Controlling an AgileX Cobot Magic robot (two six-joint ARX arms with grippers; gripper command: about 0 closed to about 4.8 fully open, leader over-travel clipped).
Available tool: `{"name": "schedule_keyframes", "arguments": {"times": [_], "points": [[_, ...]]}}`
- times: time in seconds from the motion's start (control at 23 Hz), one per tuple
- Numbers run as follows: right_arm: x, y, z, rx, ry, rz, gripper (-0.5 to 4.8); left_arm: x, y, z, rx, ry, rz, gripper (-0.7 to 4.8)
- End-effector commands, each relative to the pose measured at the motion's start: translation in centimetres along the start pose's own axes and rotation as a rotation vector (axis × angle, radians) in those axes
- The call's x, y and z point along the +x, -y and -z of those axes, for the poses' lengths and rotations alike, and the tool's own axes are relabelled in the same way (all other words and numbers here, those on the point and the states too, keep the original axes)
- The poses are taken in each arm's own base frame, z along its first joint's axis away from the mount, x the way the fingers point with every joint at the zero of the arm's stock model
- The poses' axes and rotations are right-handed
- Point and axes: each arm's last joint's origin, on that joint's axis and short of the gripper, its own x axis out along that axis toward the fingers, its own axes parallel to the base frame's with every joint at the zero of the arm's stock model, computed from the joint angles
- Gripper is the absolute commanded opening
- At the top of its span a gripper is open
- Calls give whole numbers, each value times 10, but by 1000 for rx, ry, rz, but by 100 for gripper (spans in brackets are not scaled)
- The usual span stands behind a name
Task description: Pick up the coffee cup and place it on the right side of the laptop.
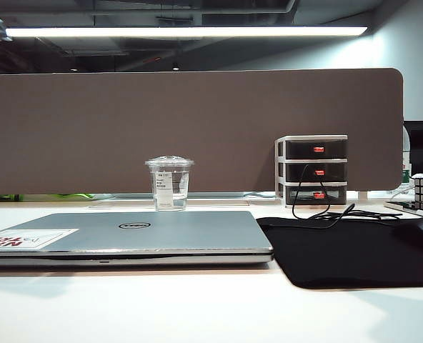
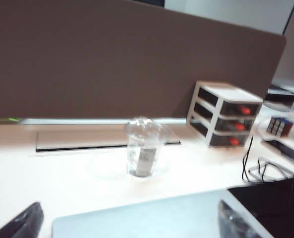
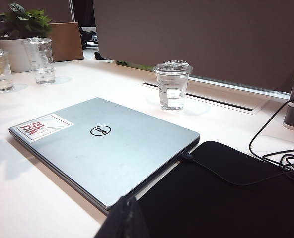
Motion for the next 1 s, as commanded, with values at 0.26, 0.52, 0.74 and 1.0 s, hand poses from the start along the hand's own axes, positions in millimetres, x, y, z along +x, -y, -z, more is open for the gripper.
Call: {"name": "schedule_keyframes", "arguments": {"times": [0.26,0.52,0.74,1.0], "points": [[0,0,1,0,4,-5,-1,42,-18,6,-31,22,60,479],[0,0,1,1,2,-3,-1,58,-28,30,92,-61,43,479],[0,0,2,4,-2,-5,-1,95,-44,46,93,-100,140,479],[0,0,2,4,-2,-4,-1,154,-67,64,27,-167,331,479]]}}
